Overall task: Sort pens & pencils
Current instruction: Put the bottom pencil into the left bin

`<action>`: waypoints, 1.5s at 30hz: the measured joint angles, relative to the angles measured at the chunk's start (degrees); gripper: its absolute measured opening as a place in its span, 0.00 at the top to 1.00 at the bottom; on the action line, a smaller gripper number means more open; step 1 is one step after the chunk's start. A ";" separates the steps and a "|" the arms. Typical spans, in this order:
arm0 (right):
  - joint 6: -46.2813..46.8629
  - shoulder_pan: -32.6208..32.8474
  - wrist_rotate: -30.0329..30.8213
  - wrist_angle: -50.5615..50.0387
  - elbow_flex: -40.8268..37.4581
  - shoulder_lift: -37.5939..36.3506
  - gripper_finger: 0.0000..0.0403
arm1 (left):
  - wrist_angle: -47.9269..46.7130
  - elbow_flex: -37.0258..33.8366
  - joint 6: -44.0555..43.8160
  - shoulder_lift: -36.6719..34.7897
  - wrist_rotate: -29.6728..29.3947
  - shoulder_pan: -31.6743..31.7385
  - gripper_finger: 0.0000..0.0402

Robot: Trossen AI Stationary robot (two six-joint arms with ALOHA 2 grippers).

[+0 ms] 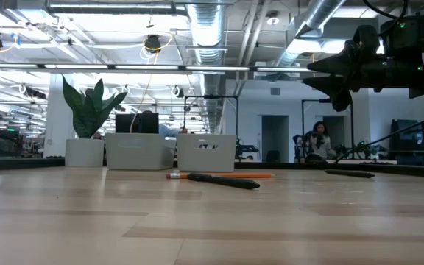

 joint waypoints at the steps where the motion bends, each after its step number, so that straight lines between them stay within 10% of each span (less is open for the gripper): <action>1: 0.00 0.00 0.01 -0.07 0.01 0.00 0.46 | 0.30 0.43 0.39 -0.07 -2.11 0.64 0.97; 25: 1.97 0.00 -0.42 -2.51 0.01 0.01 0.46 | -7.53 2.03 14.12 -10.03 -12.35 18.98 0.97; 45: 1.99 0.00 -0.71 -2.48 0.00 0.01 0.46 | -10.60 13.93 53.25 -12.74 -21.26 47.03 0.97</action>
